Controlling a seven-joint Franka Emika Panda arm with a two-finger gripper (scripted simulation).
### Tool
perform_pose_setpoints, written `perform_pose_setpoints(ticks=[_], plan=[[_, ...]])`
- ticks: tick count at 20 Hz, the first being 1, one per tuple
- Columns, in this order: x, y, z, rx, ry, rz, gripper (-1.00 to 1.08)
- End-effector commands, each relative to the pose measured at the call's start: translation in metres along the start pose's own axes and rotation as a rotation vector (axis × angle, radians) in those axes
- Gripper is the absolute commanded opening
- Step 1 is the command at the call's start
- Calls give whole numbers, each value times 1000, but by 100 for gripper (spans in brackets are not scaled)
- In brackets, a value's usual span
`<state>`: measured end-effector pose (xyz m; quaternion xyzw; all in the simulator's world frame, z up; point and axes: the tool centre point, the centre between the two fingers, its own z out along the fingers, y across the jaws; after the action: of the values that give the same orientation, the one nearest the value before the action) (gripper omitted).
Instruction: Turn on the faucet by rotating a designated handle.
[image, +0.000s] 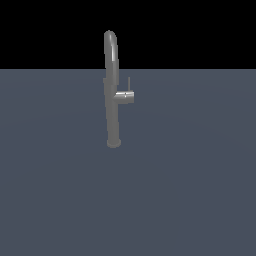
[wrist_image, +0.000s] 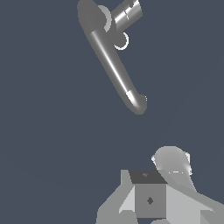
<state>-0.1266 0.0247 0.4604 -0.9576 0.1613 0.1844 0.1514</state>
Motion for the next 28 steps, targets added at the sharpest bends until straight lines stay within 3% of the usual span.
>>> perform_pose_setpoints(ticks=[1,17,28], plan=[[14,-4,0,35,-43,35,-100],[111,-19,11,272,-330,272,-100],[184,-18,38,465,-562,462,-100]])
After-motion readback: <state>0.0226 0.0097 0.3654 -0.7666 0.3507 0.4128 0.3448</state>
